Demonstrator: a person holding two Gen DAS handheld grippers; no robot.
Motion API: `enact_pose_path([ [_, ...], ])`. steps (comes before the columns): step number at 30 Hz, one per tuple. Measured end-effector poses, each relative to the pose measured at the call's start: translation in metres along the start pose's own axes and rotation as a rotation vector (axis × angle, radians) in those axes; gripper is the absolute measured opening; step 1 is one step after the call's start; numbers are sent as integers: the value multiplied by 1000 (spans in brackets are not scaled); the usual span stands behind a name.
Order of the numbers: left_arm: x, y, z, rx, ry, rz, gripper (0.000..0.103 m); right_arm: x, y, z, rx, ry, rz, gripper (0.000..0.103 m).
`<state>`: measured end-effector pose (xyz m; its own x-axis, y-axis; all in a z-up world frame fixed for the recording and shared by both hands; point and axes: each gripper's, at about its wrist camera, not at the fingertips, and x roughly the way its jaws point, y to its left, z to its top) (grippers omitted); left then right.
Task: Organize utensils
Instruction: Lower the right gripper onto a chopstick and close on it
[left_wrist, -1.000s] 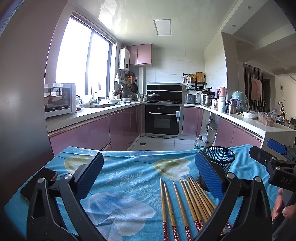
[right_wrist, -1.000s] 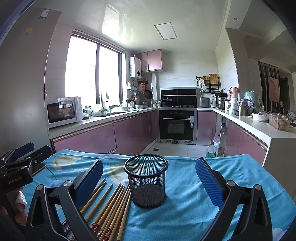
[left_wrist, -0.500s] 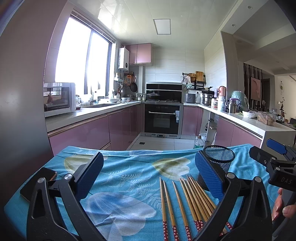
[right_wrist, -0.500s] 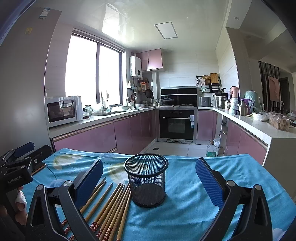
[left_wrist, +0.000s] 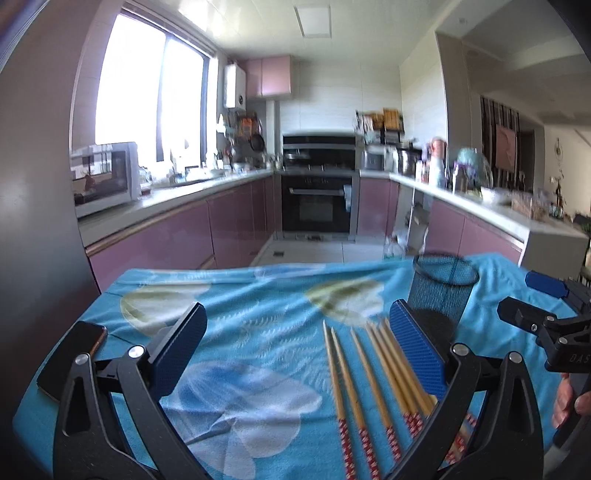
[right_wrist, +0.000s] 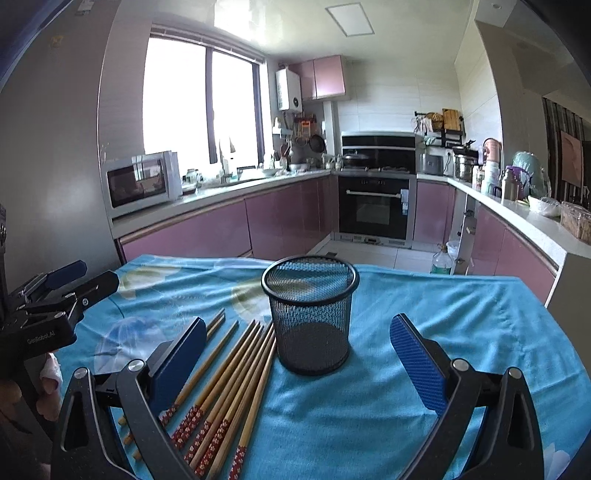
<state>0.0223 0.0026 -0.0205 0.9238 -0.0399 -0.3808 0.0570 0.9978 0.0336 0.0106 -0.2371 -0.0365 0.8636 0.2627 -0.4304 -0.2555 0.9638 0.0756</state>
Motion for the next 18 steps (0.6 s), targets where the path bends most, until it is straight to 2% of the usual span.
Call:
enact_pose_path([
  [2, 12, 4, -4, 9, 71, -19, 97, 13, 1, -6, -13, 85, 22, 78],
  [3, 19, 6, -7, 16, 111, -27, 97, 19, 2, -9, -13, 120, 32, 75],
  [5, 31, 7, -12, 36, 171, -39, 91, 32, 3, -15, -20, 195, 48, 63],
  [9, 55, 4, -23, 70, 266, -54, 78, 55, 12, -28, -49, 314, 78, 54],
  [10, 61, 2, -27, 76, 281, -62, 77, 58, 15, -31, -54, 333, 80, 46],
  [11, 66, 0, -29, 84, 298, -71, 74, 61, 17, -33, -57, 351, 84, 43],
  [13, 72, -5, -31, 101, 319, -84, 72, 67, 20, -38, -64, 387, 93, 41],
  [16, 85, -11, -34, 125, 359, -92, 63, 73, 24, -40, -71, 416, 89, 36],
  [18, 94, -13, -37, 130, 396, -101, 51, 74, 25, -41, -68, 429, 87, 35],
])
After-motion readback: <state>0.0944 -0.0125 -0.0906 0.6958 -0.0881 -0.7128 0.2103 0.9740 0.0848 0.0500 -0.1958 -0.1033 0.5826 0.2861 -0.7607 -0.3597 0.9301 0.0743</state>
